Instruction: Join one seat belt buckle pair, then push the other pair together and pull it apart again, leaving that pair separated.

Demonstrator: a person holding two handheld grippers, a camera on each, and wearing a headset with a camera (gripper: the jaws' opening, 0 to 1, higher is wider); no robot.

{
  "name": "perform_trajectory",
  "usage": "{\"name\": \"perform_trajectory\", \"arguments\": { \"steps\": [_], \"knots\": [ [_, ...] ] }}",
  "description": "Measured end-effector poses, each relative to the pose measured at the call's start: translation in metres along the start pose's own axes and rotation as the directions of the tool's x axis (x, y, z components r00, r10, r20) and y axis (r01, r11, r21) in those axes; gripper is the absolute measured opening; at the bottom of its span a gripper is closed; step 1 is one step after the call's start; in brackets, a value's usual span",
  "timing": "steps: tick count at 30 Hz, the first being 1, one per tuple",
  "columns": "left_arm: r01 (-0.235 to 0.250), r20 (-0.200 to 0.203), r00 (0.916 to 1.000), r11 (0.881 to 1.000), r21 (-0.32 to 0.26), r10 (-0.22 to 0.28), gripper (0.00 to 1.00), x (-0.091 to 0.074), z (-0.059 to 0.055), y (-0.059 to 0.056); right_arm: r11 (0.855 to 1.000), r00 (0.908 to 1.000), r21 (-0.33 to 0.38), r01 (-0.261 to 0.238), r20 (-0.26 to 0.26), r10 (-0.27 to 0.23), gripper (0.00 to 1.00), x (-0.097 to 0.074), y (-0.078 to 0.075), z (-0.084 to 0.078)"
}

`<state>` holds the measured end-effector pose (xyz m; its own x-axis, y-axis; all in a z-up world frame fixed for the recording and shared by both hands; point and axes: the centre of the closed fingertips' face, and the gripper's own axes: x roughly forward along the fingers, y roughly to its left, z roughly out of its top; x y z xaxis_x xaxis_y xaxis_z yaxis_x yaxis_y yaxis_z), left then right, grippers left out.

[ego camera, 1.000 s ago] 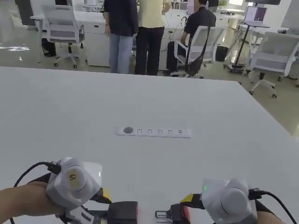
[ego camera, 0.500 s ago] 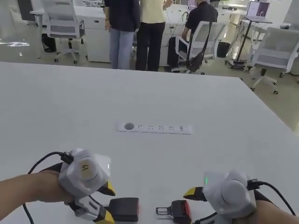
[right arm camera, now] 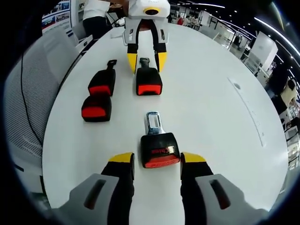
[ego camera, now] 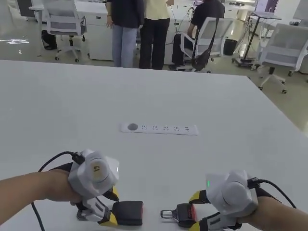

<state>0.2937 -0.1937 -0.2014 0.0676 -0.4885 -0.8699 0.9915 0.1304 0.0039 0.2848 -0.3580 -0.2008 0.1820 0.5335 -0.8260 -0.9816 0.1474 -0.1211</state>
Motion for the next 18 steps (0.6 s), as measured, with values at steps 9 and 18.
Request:
{"name": "perform_trajectory", "arguments": {
  "steps": [9, 18],
  "knots": [
    [0.015, -0.036, 0.9992, 1.000, 0.012, -0.014, 0.32, 0.0034, -0.0044, -0.0021, 0.999, 0.9993, -0.046, -0.025, -0.030, 0.024, 0.32, 0.0076, -0.0022, -0.0064],
    [0.025, -0.039, 0.9990, 0.999, 0.025, -0.024, 0.31, 0.0045, -0.0061, -0.0030, 0.996, 0.9989, -0.081, -0.037, -0.031, 0.035, 0.31, 0.0072, -0.0008, -0.0053]
  ]
}}
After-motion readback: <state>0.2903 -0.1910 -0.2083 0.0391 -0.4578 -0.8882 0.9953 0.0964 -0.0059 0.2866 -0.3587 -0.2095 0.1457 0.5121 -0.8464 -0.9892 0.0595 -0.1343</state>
